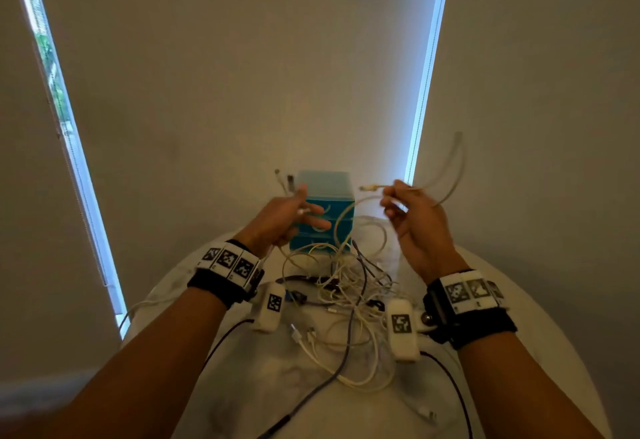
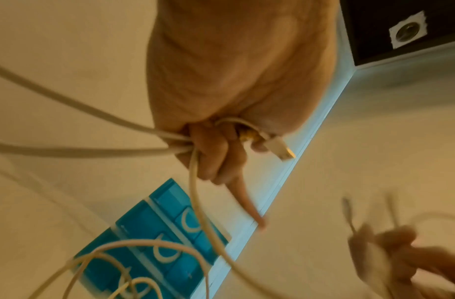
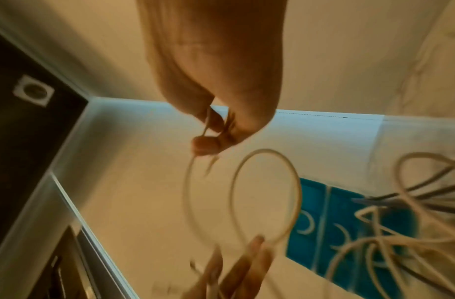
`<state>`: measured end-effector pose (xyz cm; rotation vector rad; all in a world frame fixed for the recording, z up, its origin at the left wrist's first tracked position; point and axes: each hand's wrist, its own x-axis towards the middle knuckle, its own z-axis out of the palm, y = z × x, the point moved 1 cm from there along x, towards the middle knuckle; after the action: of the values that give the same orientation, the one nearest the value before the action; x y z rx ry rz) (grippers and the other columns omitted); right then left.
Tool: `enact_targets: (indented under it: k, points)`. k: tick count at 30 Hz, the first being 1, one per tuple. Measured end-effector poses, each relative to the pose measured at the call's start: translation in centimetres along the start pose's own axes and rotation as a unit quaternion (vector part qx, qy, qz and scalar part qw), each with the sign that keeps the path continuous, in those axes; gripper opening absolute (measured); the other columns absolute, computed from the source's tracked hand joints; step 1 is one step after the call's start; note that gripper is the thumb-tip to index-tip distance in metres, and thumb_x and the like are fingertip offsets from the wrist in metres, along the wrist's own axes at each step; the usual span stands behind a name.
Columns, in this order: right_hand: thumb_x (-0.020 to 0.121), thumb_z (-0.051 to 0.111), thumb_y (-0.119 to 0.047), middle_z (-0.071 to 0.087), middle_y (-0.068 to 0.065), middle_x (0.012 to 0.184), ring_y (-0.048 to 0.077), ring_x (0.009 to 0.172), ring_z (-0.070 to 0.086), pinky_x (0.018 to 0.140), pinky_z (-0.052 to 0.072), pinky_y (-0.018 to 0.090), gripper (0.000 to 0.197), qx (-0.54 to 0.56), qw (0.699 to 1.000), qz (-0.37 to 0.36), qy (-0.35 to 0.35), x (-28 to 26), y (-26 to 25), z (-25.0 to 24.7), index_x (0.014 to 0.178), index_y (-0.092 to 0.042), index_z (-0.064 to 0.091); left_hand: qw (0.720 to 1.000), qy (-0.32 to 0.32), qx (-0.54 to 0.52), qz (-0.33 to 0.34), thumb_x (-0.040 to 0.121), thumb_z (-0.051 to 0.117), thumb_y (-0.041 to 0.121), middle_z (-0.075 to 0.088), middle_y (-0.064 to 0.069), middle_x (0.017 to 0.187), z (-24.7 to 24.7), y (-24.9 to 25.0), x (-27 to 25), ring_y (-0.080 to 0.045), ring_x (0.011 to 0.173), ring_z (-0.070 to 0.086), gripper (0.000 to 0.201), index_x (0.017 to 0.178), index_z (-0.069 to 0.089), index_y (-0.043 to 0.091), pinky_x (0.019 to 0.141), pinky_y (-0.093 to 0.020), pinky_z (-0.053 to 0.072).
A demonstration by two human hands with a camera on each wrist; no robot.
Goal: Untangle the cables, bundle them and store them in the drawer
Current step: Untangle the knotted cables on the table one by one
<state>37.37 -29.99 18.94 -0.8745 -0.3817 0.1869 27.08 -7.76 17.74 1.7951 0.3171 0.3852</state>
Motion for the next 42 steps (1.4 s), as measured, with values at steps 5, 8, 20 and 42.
enact_targets:
  k: [5,8,20,42]
  points:
    - [0.105,0.061,-0.003,0.068,0.01,0.085,0.013,0.066,0.071,0.075,0.062,0.025,0.012,0.139,0.946,-0.217,0.196,0.5,-4.4,-1.4,0.095,0.002,0.064,0.934,0.273,-0.193,0.127,0.102,0.059,0.057,0.041,0.008,0.048,-5.4,4.7,-2.2,-0.012,0.042,0.03,0.062,0.051,0.056,0.022,0.047,-0.03,0.022]
    - [0.104,0.063,-0.001,0.06,0.029,0.113,0.024,0.076,0.072,0.08,0.066,0.038,0.015,0.18,0.903,-0.309,0.24,1.9,-4.0,0.8,0.114,0.002,0.053,0.883,0.281,-0.289,0.24,0.103,0.059,0.047,0.033,0.008,0.052,-6.3,9.0,-5.5,-0.015,0.048,0.02,0.054,0.055,0.041,0.028,0.047,-0.032,0.016]
    - [0.105,0.065,-0.008,0.081,0.019,0.106,0.022,0.09,0.079,0.086,0.066,0.032,0.017,-0.314,0.913,0.088,-0.244,0.8,8.0,9.7,0.117,0.002,0.072,0.953,0.274,0.01,0.13,0.08,0.081,0.07,0.046,0.005,0.057,-8.8,5.0,-4.9,-0.013,0.057,0.04,0.06,0.064,0.049,0.022,0.062,-0.034,0.035]
    - [0.086,0.091,-0.026,0.08,0.004,0.101,0.019,0.091,0.081,0.088,0.067,0.041,0.034,-0.328,0.929,-0.076,-0.155,-2.8,4.1,5.4,0.115,-0.021,0.075,0.941,0.11,0.308,0.085,0.104,0.062,0.042,0.062,-0.002,0.094,-1.1,-0.3,1.2,-0.018,0.081,0.059,0.032,0.112,0.056,0.011,0.063,-0.034,0.043]
